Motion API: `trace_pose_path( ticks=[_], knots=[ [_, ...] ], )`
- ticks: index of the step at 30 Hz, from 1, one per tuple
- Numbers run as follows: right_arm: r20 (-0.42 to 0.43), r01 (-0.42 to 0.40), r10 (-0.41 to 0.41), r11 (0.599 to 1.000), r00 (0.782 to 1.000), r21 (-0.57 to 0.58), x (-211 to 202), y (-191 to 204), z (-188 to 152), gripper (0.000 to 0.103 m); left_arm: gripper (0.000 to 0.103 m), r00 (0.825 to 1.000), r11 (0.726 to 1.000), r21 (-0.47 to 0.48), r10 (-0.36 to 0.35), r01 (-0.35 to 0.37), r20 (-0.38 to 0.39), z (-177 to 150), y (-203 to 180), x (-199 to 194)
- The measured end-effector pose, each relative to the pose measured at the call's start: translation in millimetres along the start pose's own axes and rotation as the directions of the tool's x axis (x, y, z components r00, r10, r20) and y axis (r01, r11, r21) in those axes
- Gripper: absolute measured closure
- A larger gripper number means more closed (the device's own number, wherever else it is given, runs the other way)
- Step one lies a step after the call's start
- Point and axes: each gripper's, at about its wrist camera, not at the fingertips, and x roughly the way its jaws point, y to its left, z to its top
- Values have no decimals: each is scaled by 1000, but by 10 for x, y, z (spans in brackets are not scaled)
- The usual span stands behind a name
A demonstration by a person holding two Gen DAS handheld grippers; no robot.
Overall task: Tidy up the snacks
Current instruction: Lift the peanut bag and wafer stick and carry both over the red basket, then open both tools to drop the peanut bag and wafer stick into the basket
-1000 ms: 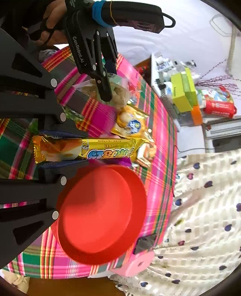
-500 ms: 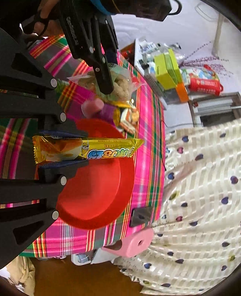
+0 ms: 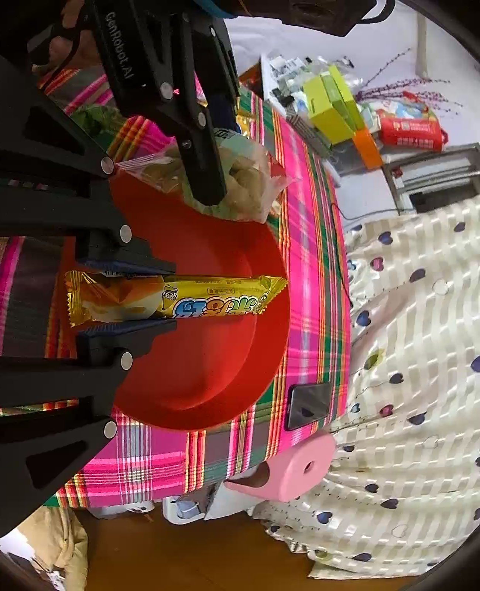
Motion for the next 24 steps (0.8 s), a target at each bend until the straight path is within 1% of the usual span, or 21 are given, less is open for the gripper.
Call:
trace_pose_path(
  ticks=[7,11,12,16,19,20,24],
  knots=[
    [-32,15,-14,999,999,33,118,-146,-3,82,62,1000,1000,21,-15,15,-26,39,-90,142],
    [-36,20,-18,998,999,59,117,-213,-26,82,62,997,999,20,-49,50,-62,44,-123,244],
    [-37,19,-16,998,999,62,112,-221,-29,81,62,996,998,17,-56,57,-69,37,-124,263],
    [-43,19,-16,997,999,71,86,-239,-53,74,61,992,996,1,-85,85,-92,17,-125,297],
    [-47,21,-17,997,999,72,65,-230,-68,72,58,991,995,-12,-99,98,-96,1,-110,279],
    [-46,21,-18,997,999,71,51,-224,-73,72,56,991,995,-14,-101,100,-89,-7,-106,256],
    [-37,27,-24,997,999,72,-18,-207,-90,70,54,992,994,-10,-110,110,-60,-21,-95,147]
  ],
)
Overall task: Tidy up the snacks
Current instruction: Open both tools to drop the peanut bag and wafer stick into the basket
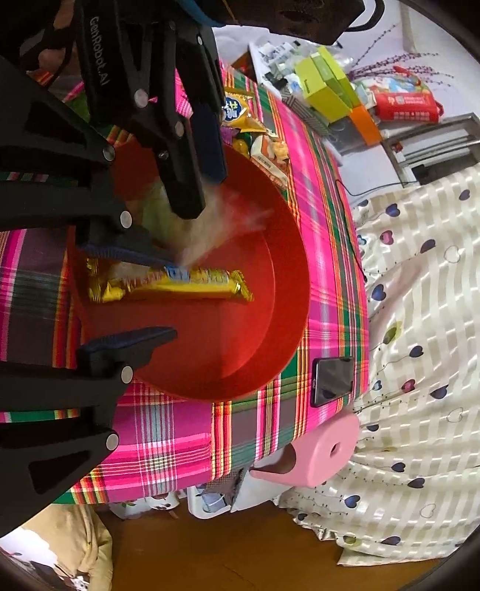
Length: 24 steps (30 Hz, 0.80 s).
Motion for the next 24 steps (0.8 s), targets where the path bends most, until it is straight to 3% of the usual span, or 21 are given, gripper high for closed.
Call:
trace_pose_path(
  ticks=[9,24],
  knots=[
    [23,1,-1,1000,1000,-5,-201,81,-83,69,54,999,1000,1,18,-18,33,-135,22,-257],
    [65,-63,68,995,996,-77,-496,479,-230,67,54,987,988,-58,148,-144,69,-516,237,-684]
  ],
)
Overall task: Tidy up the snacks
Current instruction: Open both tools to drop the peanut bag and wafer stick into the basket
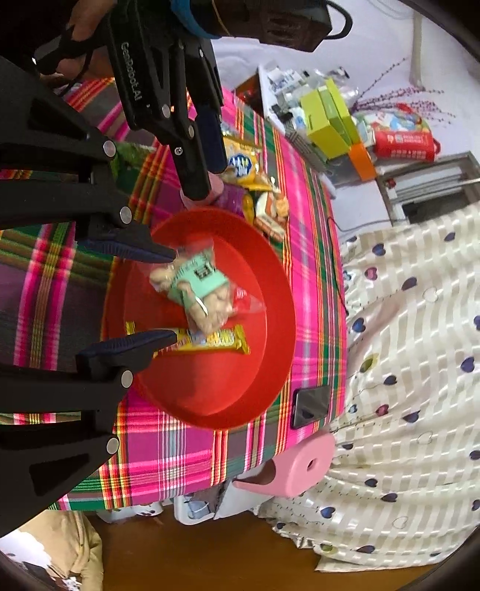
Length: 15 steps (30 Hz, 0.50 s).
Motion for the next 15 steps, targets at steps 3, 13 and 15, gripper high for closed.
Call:
trace_pose_path(
  ticks=[3,13,15],
  knots=[
    [9,-20,20,1000,1000,-15,-46,68,-26,67,54,1000,1000,-16,25,-25,-3,-97,54,-54],
    [23,-98,99,994,995,-56,-110,317,-111,63,54,996,995,-50,92,-91,16,-317,138,-374],
    [18,-109,110,992,994,-70,-101,390,-116,62,54,995,994,-55,94,-93,25,-339,160,-436]
  ],
)
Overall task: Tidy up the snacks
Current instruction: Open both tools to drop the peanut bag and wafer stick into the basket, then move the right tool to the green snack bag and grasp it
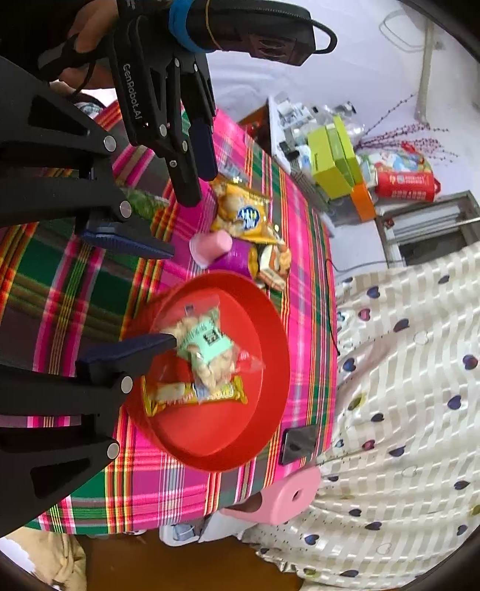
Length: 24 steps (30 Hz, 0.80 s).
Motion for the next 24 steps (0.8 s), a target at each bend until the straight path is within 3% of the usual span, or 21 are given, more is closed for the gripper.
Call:
trace_pose_path(
  ticks=[9,24],
  knots=[
    [-37,-36,33,997,999,-67,173,296,29,59,54,1000,999,-39,14,-13,19,-23,223,-61],
    [-99,-20,8,992,995,-123,414,529,103,51,54,999,993,-116,39,-36,23,-105,604,22]
  ],
)
